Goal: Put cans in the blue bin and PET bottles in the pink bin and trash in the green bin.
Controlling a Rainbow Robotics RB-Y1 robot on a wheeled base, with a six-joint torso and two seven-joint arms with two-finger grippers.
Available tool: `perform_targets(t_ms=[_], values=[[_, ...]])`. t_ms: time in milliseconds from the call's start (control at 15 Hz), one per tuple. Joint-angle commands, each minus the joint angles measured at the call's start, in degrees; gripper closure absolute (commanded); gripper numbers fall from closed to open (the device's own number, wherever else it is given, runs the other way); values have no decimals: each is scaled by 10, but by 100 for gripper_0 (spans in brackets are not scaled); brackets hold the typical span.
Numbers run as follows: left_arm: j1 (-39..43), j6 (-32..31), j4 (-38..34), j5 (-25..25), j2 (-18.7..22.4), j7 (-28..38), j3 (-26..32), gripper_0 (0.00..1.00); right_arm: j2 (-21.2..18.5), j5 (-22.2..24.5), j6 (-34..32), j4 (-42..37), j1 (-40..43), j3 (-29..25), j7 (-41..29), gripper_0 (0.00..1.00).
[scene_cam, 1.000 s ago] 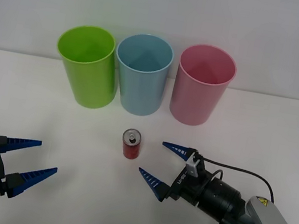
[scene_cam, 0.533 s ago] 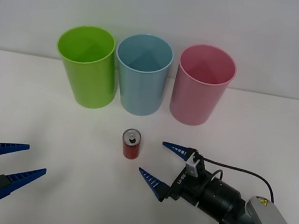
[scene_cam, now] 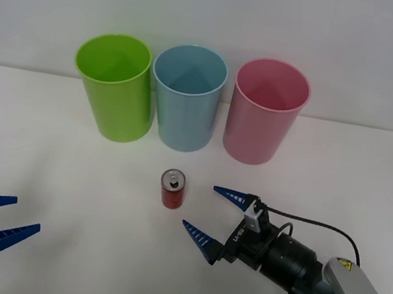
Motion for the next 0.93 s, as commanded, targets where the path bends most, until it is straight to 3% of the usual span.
perform_targets(t_ms=[67, 933], values=[[12, 0, 0, 20, 21, 12, 7, 0, 0, 0, 0, 0, 0, 0, 0, 0], [23, 1, 1, 29, 42, 87, 14, 0, 0, 0, 0, 0, 0, 0, 0, 0]])
